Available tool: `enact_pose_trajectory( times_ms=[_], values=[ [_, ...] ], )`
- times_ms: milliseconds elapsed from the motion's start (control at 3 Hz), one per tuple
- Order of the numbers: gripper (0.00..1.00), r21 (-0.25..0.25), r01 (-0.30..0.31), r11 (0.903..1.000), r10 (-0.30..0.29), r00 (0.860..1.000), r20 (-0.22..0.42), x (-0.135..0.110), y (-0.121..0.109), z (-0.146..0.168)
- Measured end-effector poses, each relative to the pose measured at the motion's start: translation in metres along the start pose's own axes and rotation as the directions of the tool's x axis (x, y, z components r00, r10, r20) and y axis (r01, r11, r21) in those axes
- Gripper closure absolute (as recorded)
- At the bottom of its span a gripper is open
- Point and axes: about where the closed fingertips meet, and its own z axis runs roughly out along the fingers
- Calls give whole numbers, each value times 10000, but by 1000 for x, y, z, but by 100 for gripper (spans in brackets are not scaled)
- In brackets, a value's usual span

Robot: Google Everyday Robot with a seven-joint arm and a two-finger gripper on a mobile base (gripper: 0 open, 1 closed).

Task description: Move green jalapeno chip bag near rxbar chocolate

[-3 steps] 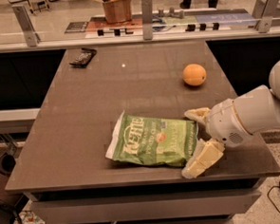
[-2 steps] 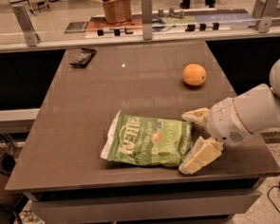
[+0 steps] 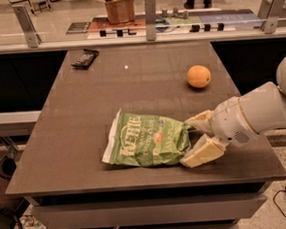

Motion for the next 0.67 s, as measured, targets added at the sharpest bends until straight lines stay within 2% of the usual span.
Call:
enact_pose_trajectory(
  times_ms=[333,667],
  values=[
    [100,-1,1,10000,-1,10000,0,0,0,0],
    [81,-2,5,10000,-5,10000,-2,-2,0,-2]
  ],
)
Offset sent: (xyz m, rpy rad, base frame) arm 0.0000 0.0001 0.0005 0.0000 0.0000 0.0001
